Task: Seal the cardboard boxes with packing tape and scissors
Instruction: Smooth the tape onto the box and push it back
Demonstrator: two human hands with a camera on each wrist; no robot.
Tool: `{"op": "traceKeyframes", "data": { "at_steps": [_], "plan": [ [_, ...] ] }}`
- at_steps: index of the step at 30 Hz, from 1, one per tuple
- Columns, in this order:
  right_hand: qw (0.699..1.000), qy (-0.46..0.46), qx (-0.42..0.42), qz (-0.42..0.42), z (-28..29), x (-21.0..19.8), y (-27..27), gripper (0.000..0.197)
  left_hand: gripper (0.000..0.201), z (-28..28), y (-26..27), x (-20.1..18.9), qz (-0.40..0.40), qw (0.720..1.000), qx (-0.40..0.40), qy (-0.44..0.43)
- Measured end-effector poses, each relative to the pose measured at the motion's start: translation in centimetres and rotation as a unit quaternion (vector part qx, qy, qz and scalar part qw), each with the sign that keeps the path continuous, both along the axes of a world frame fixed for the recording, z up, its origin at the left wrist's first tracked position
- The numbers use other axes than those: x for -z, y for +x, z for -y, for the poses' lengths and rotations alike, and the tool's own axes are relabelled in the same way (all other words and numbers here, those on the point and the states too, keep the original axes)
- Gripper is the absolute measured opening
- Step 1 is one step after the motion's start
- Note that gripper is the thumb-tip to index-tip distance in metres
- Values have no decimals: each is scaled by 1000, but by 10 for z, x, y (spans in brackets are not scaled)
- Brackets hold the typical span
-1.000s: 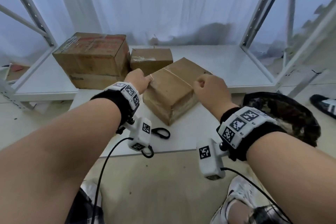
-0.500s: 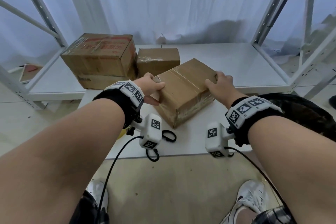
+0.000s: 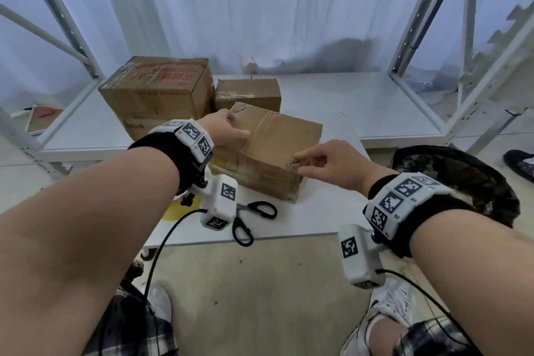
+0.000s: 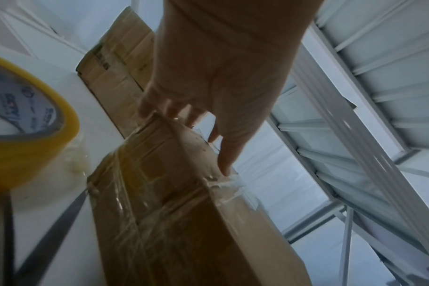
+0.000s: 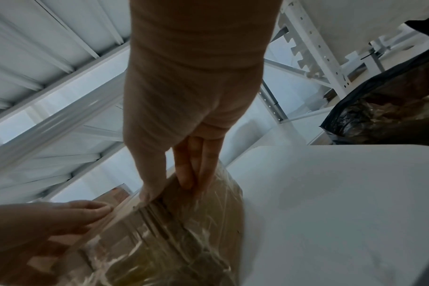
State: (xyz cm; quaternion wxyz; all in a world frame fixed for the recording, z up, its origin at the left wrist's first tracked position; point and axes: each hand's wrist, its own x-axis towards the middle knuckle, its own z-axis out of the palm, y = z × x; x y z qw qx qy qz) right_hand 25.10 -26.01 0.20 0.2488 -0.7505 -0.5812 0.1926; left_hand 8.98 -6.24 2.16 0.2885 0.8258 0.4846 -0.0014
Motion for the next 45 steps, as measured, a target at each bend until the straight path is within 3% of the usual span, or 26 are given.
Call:
{"op": "traceKeyframes", "data": {
  "at_steps": [2,4,10,13,18,21,24,26,29,36,40,45],
  "plan": [
    [1000,1,-19,9,1,-2,-5,22,79,6,-5,-3,-64,997,-24,40],
    [998,-16,-37,40,-1,-5,-11,19,85,10,-8,-3,-82,996,-38,24],
    [988,-116,-52,82,-5,-17,-21,19,76,14,-7,-9,29,999,27,21],
    [987,-116,-62,97,-3,-16,-25,13,74,20,-5,-11,56,994,94,15],
    [997,-60,-22,-49,-7,-17,-31,30,43,50,3,-16,18,965,258,45],
    [993,-40,-20,-109,-10,-16,-37,29,34,61,7,-12,-34,946,319,36],
    [998,17,55,-28,-11,-19,-22,25,38,62,8,-4,-32,948,316,31],
    [992,-77,65,82,-9,-19,-5,48,41,64,9,-2,-12,949,314,29],
    [966,-218,30,137,-4,-11,7,81,44,68,11,-1,-7,943,330,40],
    [967,-166,65,184,-4,-9,-5,82,22,61,11,-7,-28,937,345,39],
    [957,-178,69,220,-9,-12,-15,85,24,52,3,-9,-48,933,358,-1],
    [949,-198,49,239,-16,-21,-23,85,22,51,4,-7,-79,928,360,46]
  ]
}}
